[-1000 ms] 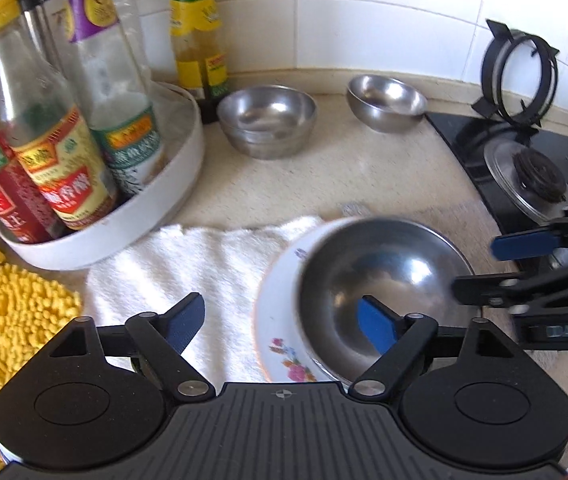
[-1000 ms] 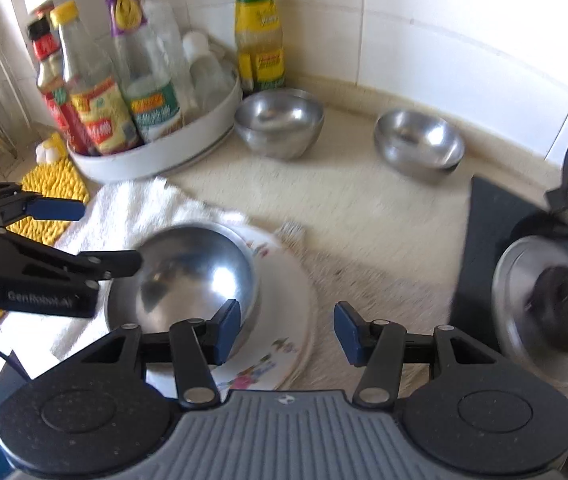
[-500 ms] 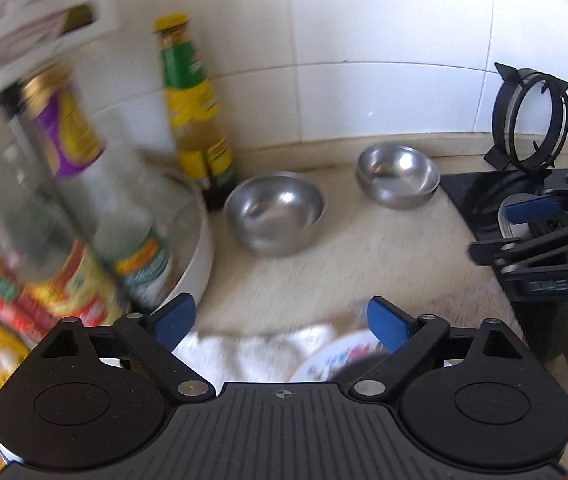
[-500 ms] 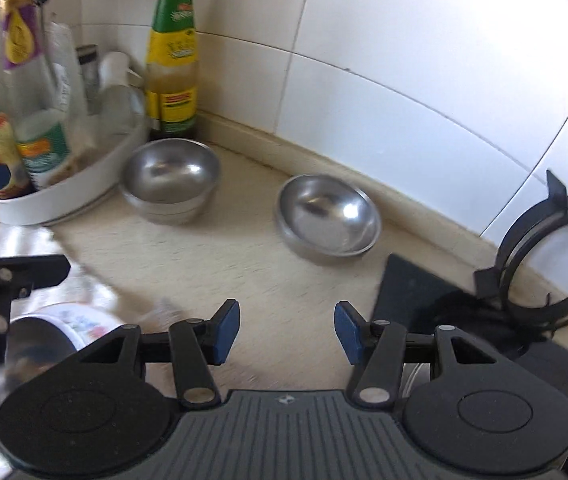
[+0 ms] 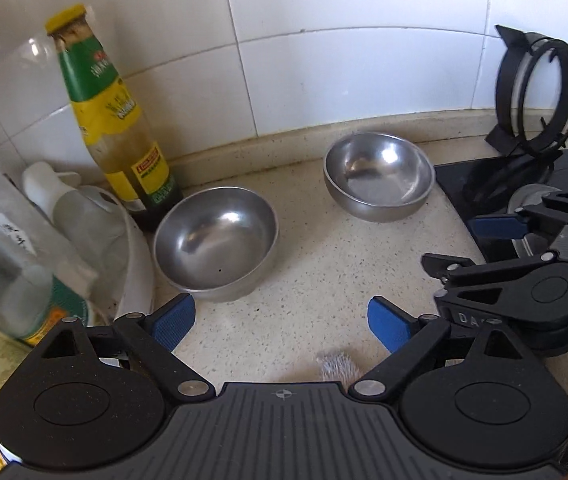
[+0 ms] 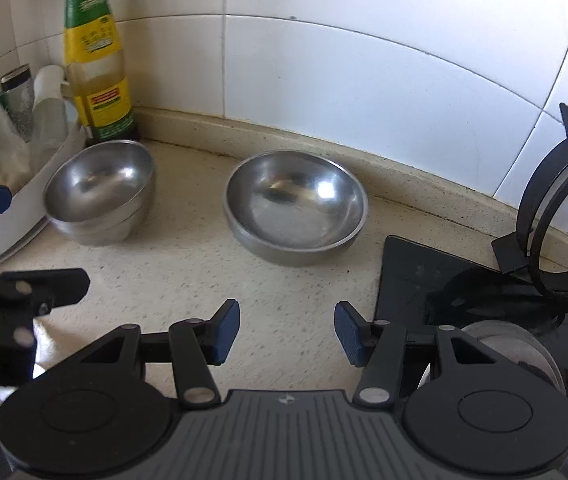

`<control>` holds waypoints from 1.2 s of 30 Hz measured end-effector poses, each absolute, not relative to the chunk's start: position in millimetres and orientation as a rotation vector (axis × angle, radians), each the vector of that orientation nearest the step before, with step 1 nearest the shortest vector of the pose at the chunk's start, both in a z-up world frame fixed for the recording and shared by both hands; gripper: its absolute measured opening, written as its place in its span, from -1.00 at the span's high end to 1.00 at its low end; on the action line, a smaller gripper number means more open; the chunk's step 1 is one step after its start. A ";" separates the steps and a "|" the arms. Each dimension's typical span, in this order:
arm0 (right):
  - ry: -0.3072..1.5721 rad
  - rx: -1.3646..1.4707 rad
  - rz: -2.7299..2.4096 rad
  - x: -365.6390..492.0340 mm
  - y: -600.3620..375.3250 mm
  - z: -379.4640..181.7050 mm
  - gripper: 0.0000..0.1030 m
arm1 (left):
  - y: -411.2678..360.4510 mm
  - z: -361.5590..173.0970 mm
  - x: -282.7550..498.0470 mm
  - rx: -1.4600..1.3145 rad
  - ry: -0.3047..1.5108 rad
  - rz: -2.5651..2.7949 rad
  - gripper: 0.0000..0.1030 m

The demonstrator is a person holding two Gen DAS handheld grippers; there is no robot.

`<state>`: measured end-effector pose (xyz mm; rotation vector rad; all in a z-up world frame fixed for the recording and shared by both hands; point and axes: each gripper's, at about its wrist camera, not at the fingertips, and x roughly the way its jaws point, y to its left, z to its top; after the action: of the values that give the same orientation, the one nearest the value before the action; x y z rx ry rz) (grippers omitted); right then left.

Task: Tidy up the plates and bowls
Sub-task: 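Grasp the rim of the next steel bowl with the right gripper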

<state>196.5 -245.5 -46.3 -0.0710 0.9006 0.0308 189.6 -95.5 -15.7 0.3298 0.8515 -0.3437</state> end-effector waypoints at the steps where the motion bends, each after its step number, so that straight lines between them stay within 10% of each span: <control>1: 0.902 -0.068 0.031 198.9 -248.4 -45.8 -0.05 | -96.9 -16.5 195.9 0.327 0.857 -0.341 -0.87; 36: 0.957 0.092 0.029 276.5 -320.5 -53.8 -0.05 | -174.9 -46.6 317.5 0.274 1.008 -0.401 -0.79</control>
<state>276.5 -320.5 -53.8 0.0923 0.9572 0.0290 317.5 -174.9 -46.6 0.2740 1.0084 -0.4009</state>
